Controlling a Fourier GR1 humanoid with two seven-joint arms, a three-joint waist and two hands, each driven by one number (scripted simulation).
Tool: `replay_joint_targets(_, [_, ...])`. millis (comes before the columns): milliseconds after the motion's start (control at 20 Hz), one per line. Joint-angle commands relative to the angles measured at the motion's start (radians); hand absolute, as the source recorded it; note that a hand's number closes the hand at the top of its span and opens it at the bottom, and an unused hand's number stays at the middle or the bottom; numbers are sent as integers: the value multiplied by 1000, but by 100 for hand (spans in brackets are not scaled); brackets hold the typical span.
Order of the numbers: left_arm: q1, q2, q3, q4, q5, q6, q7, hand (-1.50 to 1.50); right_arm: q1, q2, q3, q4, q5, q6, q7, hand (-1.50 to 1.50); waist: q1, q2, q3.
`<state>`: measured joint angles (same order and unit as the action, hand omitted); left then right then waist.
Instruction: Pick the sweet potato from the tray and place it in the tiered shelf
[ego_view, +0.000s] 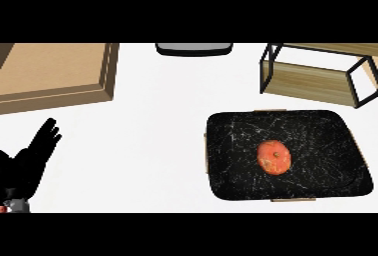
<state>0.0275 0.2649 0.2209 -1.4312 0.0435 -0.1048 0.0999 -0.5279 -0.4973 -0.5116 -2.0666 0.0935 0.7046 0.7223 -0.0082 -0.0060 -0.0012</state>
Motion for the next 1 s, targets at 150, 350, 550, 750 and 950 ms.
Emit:
replay_joint_targets(150, [-50,11,4,-16,9,-10,56,0,-182,-160,-49,48,-91,-63,168,150,9,4,0])
replay_joint_targets(350, [-83,3,-2,45,-21,8,19,0,-219,-258,41,140,77,-51,92,150,14,8,0])
replay_joint_targets(550, [39,-2,2,-32,-15,-22,-25,0,-247,-286,79,221,107,-78,42,150,20,6,1])
replay_joint_targets(750, [12,-16,-5,-27,-18,-11,-4,0,-301,-335,134,367,174,-95,-53,150,22,7,1])
replay_joint_targets(950, [-11,-38,-31,-26,-37,1,5,0,-360,-382,168,529,272,-154,-153,150,25,10,1])
